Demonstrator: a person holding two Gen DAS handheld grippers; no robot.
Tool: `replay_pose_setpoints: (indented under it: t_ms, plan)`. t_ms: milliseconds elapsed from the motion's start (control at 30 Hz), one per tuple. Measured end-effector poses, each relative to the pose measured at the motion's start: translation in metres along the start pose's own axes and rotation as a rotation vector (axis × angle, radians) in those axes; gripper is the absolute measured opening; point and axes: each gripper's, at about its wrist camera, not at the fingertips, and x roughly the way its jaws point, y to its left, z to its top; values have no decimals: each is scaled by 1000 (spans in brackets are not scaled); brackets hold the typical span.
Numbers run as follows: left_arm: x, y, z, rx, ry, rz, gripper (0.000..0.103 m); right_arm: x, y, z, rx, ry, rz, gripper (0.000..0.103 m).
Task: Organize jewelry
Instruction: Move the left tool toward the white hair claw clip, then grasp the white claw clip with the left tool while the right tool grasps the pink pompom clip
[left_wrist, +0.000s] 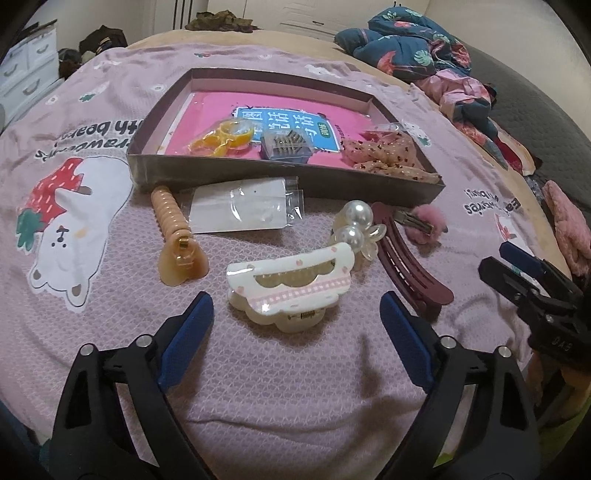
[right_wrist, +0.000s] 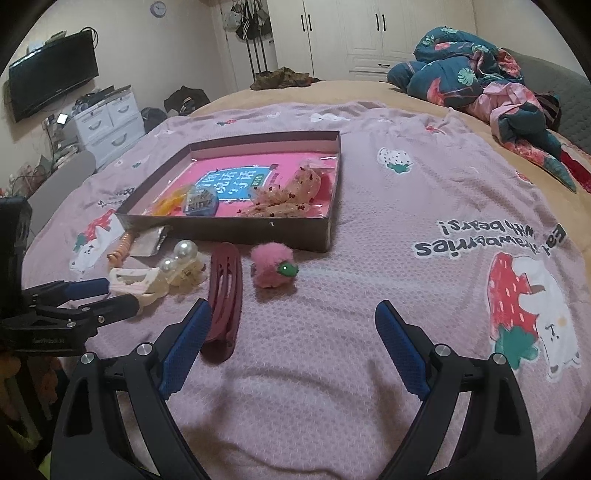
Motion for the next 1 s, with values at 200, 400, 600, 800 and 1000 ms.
replay_pose_setpoints:
  t_ms: [200, 400, 600, 800, 1000]
  plan:
    - [9, 1, 4, -17, 4, 10, 80, 17, 2, 8, -16, 16, 2, 89]
    - [15, 2, 7, -24, 7, 19, 68, 31, 2, 14, -21, 33, 8, 89]
    - [14, 1, 5, 9, 6, 35, 65, 46, 4, 24, -24, 46, 14, 89]
    - [12, 1, 3, 20, 11, 30, 65, 67, 9, 33, -24, 75, 32, 75]
    - [9, 4, 1, 18, 13, 21, 65, 80, 12, 29, -32, 122, 50, 36]
